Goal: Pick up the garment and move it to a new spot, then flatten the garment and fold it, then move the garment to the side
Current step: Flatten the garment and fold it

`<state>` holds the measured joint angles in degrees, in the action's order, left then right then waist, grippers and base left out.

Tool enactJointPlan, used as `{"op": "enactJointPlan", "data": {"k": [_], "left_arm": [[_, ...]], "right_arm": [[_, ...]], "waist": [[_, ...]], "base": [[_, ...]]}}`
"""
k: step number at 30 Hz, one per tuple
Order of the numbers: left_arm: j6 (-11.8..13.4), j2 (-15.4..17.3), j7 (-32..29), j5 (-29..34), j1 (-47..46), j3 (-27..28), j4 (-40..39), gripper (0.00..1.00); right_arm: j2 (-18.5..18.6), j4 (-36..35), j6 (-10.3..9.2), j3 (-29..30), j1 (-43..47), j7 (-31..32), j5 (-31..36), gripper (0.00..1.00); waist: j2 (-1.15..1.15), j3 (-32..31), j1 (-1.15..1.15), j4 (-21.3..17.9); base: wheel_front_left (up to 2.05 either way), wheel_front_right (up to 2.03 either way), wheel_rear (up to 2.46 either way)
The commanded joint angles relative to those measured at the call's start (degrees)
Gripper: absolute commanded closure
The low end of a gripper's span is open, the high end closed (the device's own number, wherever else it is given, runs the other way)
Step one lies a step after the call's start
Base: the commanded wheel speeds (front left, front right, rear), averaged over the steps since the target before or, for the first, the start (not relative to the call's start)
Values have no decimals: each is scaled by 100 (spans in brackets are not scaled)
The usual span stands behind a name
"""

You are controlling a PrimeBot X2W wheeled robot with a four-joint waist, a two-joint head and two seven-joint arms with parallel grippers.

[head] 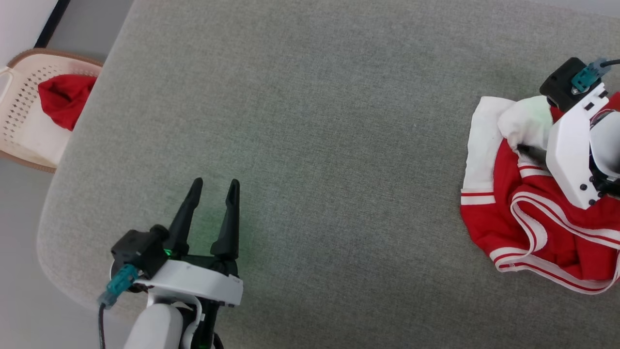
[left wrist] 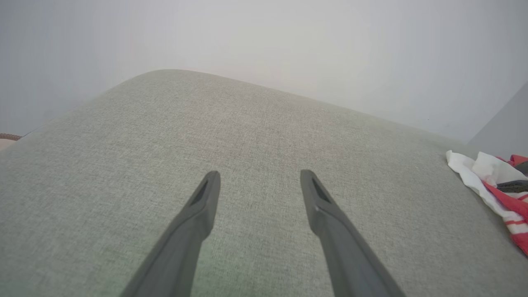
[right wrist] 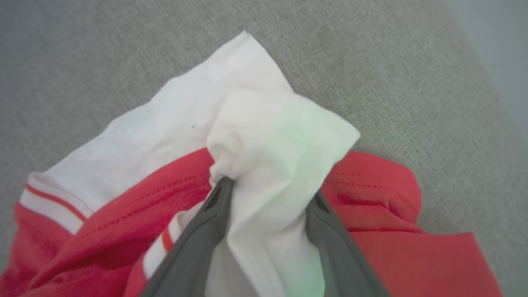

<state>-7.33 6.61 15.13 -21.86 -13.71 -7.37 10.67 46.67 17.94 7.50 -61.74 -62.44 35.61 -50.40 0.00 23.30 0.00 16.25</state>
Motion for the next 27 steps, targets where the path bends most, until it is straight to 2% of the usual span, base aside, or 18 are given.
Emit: {"op": "enactJointPlan", "data": {"k": [1, 7, 11, 22, 27], "left_arm": [[-21, 11, -1, -33, 7, 28, 21, 0], [-21, 56, -1, -38, 88, 109, 40, 0], [-18, 138, -1, -24, 151, 181, 14, 0], [-18, 364, -1, -30, 216, 280, -86, 0], [-18, 395, -1, -39, 220, 318, -97, 0]], "right_arm": [[-19, 63, -3, -90, -48, -123, -85, 100], [-48, 83, -3, -207, -191, -517, -164, 100], [60, 44, -3, -60, -125, -963, -275, 100], [847, -319, -3, 929, 906, -2301, -620, 100], [977, -191, -3, 1508, 1832, -2943, -870, 100]], "waist": [[0, -40, 0, -35], [0, -198, 0, -194], [0, -330, 0, -417], [0, -457, 0, -1263], [0, -461, 0, -1518]], "base": [[0, 0, 0], [0, 0, 0], [0, 0, 0], [0, 0, 0], [0, 0, 0]]}}
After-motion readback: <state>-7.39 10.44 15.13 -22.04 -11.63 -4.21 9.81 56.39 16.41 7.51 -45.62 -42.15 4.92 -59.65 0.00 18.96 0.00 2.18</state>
